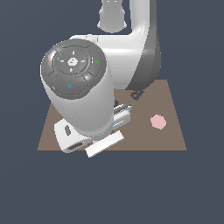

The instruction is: Insert a designated object into the corresponding slot on a board.

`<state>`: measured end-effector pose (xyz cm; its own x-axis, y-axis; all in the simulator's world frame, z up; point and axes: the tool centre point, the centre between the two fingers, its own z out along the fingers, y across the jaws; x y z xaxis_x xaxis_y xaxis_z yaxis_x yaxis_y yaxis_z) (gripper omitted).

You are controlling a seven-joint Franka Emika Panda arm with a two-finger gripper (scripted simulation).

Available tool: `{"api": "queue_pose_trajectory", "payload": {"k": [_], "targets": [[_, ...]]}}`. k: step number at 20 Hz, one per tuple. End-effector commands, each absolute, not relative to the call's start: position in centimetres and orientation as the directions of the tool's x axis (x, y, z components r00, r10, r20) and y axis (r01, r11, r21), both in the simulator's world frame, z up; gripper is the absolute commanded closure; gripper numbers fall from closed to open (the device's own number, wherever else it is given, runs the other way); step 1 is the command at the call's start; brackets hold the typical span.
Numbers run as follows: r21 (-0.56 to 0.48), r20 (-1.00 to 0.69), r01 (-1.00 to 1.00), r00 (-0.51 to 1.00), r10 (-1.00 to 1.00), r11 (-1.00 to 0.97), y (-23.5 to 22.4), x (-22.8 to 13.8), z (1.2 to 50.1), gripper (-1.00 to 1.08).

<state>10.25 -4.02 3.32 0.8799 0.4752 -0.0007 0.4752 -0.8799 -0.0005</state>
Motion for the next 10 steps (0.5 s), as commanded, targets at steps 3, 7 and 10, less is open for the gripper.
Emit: {"api": "queue_pose_trajectory", "payload": {"k": [3, 7, 10], "targets": [[0.000, 0.000, 0.476, 0.880, 0.476, -0.880, -4.02, 10.29, 2.99, 1.08], [0.000, 0.000, 0.476, 0.880, 0.476, -0.880, -4.02, 10.29, 2.99, 1.08], [0.000, 0.000, 0.476, 0.880, 0.476, -0.880, -4.02, 10.29, 2.99, 1.08]]}}
